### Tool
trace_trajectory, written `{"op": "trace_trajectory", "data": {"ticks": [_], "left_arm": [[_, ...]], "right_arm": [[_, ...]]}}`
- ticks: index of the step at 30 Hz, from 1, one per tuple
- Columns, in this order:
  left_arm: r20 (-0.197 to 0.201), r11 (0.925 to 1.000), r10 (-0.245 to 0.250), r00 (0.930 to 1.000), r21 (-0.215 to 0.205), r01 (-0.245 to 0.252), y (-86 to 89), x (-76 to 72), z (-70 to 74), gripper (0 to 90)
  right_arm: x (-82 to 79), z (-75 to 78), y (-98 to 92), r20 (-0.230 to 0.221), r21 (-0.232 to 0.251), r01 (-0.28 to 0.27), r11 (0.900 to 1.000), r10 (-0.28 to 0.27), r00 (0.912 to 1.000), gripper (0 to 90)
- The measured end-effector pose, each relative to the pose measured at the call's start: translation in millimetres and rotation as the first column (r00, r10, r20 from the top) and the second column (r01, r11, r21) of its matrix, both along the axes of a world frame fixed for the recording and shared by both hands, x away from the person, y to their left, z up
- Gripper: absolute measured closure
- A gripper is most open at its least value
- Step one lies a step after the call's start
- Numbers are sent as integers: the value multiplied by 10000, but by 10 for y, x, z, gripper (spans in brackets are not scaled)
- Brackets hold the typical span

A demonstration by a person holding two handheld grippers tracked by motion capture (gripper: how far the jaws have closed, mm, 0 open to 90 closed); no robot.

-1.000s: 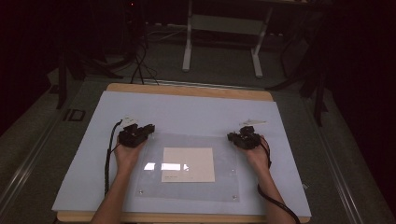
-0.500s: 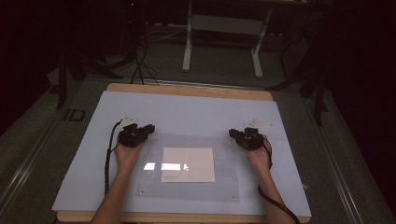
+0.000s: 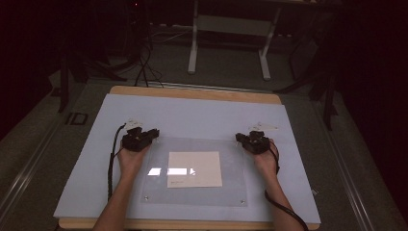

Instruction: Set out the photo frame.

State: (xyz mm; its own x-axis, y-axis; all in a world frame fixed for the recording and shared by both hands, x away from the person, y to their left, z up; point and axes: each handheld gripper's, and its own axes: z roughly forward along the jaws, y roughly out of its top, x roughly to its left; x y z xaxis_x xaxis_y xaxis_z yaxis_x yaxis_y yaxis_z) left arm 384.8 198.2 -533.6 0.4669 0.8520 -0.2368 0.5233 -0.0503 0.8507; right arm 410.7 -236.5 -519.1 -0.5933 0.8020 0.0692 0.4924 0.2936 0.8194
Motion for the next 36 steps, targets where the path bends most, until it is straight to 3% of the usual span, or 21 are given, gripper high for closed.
{"op": "trace_trajectory", "data": {"ticks": [4,8,14,17,21,25,29,33,36], "left_arm": [[-112,10000,-57,9999,-24,57,8,11,2,814],[-444,9982,-262,9987,-543,237,61,49,-15,802],[-1010,9986,-336,9943,-440,292,59,125,25,804],[-1328,9977,-327,9906,-624,246,65,183,28,808],[-1670,9987,-292,9855,-459,218,45,266,66,822],[-1961,9990,-153,9805,-442,67,29,339,88,834],[-2259,9942,19,9742,-1040,-260,43,406,55,836],[-2590,9911,342,9653,-1157,-662,18,453,57,837],[-2702,9884,517,9614,-1235,-879,8,464,54,837]], "right_arm": [[19,-16,-25,-204,316,5,9995,2,9998,845],[67,-7,-58,-770,787,38,9969,23,9970,834],[134,24,-56,-1319,849,171,9962,-58,9913,833],[188,40,-48,-1684,923,376,9950,-217,9855,835],[272,51,-54,-2123,1117,503,9925,-256,9769,837],[343,71,-39,-2362,1043,597,9928,-335,9711,846],[414,81,-28,-2594,1039,716,9920,-425,9648,851],[451,95,-21,-2780,976,858,9915,-557,9590,842],[397,134,-10,-2587,590,920,9940,-738,9631,815]]}}
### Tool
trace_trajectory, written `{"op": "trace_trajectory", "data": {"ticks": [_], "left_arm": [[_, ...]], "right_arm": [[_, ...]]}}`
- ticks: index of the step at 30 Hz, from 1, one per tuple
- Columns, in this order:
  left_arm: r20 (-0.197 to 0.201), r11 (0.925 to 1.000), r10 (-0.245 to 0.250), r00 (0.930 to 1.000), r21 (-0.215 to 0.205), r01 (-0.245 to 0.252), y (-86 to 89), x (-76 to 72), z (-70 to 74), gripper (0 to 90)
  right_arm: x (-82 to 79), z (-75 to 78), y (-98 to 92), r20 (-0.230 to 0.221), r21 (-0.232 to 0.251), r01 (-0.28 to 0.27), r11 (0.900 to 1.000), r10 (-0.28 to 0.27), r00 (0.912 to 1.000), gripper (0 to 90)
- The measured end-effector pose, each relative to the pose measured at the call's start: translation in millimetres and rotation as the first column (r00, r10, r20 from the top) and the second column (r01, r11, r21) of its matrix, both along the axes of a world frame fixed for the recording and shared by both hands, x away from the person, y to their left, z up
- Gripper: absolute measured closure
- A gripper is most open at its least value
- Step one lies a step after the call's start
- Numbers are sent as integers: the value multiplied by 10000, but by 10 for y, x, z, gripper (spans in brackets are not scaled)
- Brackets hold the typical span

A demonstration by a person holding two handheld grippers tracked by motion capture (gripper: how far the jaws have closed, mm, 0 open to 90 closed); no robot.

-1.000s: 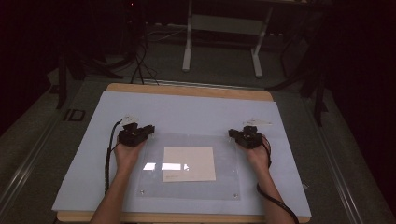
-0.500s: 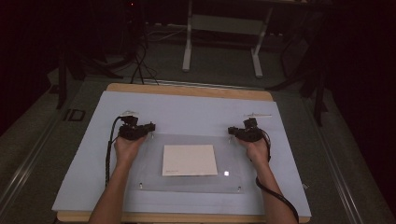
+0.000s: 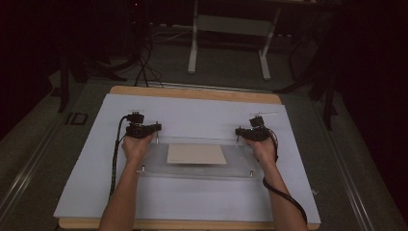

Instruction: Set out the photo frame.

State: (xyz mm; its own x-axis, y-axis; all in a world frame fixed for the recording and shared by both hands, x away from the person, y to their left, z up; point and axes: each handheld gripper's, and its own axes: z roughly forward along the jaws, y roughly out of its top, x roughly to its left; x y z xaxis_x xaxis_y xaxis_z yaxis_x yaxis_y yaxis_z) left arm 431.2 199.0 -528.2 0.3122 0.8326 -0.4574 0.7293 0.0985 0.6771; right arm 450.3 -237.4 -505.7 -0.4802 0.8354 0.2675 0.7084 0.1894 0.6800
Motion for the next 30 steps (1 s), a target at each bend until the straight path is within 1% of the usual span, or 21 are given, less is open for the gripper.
{"op": "trace_trajectory", "data": {"ticks": [2,4,5,7,9,12,15,17,18,19,21,24,26,27,30], "left_arm": [[-41,10000,1,10000,20,-1,-2,3,3,836],[-56,10000,27,10000,16,-27,-5,1,4,835],[-63,10000,73,10000,9,-72,-8,0,4,835],[-103,9999,105,9999,-79,-106,-4,2,-1,833],[-125,9998,106,9999,-147,-108,-1,5,-5,831],[-141,9997,123,9998,-212,-126,0,8,-9,830],[-141,9996,128,9998,-244,-131,2,6,-12,830],[-153,9995,145,9998,-263,-149,1,8,-13,829],[-176,9995,147,9997,-269,-152,2,9,-12,829],[-176,9995,145,9997,-266,-149,2,10,-12,829],[-176,9995,148,9997,-268,-153,1,10,-13,829],[-182,9995,157,9997,-289,-163,0,11,-14,828],[-190,9993,163,9997,-330,-169,1,12,-16,828],[-205,9993,170,9996,-318,-176,0,13,-14,828],[-231,9992,187,9996,-337,-194,0,17,-14,827]], "right_arm": [[-63,49,-11,270,-135,-32,9999,36,9996,775],[-128,105,-26,501,-357,-55,9993,73,9987,766],[-156,132,-39,594,-340,-124,9993,144,9981,765],[-212,199,-67,663,-88,-378,9992,383,9971,765],[-282,268,-64,799,-51,-658,9978,659,9946,768],[-408,365,-31,1009,2,-1117,9937,1111,9887,773],[-554,451,11,1382,169,-1355,9906,1319,9816,791],[-656,507,42,1632,292,-1565,9873,1497,9752,848],[-689,529,51,1687,289,-1620,9864,1549,9734,873],[-737,565,66,1777,309,-1778,9836,1696,9694,897],[-795,613,90,1816,273,-2023,9789,1941,9640,899],[-893,682,141,1855,-57,-2453,9694,2420,9524,900],[-961,726,170,1850,-178,-2689,9630,2675,9456,900],[-994,748,182,1872,-202,-2803,9597,2790,9419,900],[-1094,816,217,1884,-150,-3057,9520,3030,9342,900]]}}
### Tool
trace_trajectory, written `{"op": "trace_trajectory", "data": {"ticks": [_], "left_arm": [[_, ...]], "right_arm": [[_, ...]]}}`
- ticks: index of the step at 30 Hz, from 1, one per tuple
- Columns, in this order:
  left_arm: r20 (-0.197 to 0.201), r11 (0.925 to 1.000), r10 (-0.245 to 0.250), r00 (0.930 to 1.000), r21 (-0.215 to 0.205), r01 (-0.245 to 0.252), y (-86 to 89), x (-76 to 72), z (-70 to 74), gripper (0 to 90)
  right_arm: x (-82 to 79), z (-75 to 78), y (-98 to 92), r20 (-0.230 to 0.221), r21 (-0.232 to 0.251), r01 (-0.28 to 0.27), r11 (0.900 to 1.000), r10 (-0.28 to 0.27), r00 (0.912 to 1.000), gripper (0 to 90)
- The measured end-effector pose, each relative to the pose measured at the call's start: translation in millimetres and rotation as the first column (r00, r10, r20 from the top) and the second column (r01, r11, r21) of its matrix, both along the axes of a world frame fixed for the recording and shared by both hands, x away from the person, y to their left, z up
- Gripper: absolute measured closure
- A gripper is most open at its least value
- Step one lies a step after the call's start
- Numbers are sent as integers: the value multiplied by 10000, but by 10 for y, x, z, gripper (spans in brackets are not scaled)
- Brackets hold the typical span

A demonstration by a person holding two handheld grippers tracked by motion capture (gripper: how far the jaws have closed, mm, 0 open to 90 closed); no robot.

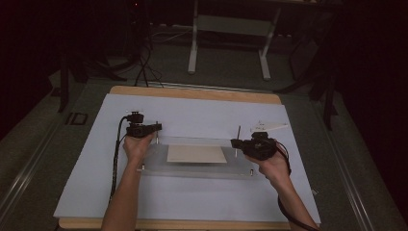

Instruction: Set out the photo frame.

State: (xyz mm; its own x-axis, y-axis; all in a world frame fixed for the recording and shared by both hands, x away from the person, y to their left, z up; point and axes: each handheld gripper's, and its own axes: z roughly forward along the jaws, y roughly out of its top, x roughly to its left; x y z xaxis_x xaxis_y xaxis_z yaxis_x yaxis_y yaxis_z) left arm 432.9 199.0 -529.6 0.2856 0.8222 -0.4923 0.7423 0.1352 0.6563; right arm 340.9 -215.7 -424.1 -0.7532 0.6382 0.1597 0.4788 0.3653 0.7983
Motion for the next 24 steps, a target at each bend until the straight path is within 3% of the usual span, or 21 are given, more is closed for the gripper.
{"op": "trace_trajectory", "data": {"ticks": [7,15,21,24], "left_arm": [[-55,10000,28,10000,-50,-28,1,8,-3,826],[-103,9999,48,9999,-113,-49,2,10,-5,824],[-101,9999,61,9999,-153,-63,1,9,-8,822],[-60,9999,43,10000,-143,-44,1,2,-11,821]], "right_arm": [[-257,155,95,188,10,-633,9980,633,9978,900],[-569,229,262,529,234,-1557,9875,1543,9866,900],[-785,141,384,571,110,-2081,9780,2072,9766,900],[-855,54,394,610,223,-2049,9785,2033,9772,900]]}}
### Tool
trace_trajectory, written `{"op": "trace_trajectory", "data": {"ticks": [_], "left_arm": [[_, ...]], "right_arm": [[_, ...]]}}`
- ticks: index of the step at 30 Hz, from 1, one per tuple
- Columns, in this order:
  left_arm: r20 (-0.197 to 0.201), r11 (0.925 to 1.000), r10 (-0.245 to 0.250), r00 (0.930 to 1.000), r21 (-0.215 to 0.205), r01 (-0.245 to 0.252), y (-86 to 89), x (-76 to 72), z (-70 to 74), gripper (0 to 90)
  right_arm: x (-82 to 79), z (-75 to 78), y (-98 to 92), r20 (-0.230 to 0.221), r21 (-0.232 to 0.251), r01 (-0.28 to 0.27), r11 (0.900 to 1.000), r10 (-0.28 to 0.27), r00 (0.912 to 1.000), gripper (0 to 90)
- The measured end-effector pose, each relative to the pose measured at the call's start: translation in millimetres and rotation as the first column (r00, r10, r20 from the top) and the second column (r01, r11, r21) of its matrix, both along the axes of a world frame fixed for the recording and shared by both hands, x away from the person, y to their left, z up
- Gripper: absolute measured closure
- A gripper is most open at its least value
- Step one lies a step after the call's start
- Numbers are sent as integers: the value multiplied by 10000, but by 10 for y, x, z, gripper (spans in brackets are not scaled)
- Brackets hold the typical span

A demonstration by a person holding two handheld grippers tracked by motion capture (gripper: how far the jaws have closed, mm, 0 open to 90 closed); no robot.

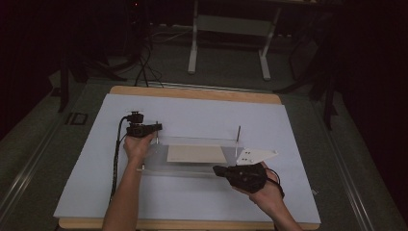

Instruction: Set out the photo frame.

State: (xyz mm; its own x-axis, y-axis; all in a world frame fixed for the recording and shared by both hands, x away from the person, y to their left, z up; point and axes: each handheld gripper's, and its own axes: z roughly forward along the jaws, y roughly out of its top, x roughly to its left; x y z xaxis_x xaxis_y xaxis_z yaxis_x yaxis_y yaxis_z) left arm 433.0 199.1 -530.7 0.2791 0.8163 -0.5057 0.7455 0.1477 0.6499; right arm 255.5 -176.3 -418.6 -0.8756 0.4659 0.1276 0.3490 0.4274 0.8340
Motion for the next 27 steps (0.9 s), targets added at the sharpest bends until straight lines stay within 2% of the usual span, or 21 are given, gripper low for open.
{"op": "trace_trajectory", "data": {"ticks": [2,5,9,10,12,14,18,24,27], "left_arm": [[-55,9999,66,10000,-108,-66,1,5,-3,820],[-74,9999,35,10000,-96,-36,1,10,-2,820],[-85,9998,48,10000,-177,-50,4,8,-7,818],[-93,9998,57,9999,-214,-59,4,8,-9,817],[-98,9996,22,9999,-287,-25,12,6,-15,815],[-117,9992,43,9999,-389,-48,16,6,-22,813],[-188,9983,7,9998,-580,-18,31,13,-34,806],[-104,9977,-137,9999,-658,129,42,9,-43,797],[-146,9985,-184,9997,-509,177,40,8,-54,753]], "right_arm": [[-42,-30,-4,-73,198,-111,9997,113,9999,900],[-130,-91,28,-33,181,-147,9997,148,9999,900],[-164,-226,108,297,-310,304,9991,-295,9991,900],[-186,-261,155,835,-821,572,9950,-504,9952,900],[-200,-303,198,1128,-994,728,9924,-614,9917,900],[-186,-341,220,1300,-1039,1050,9890,-912,9873,900],[-158,-376,220,1181,-740,1353,9880,-1261,9850,900],[-163,-385,229,1252,-606,1442,9877,-1358,9828,900],[-167,-393,228,1237,-613,1410,9881,-1326,9834,900]]}}
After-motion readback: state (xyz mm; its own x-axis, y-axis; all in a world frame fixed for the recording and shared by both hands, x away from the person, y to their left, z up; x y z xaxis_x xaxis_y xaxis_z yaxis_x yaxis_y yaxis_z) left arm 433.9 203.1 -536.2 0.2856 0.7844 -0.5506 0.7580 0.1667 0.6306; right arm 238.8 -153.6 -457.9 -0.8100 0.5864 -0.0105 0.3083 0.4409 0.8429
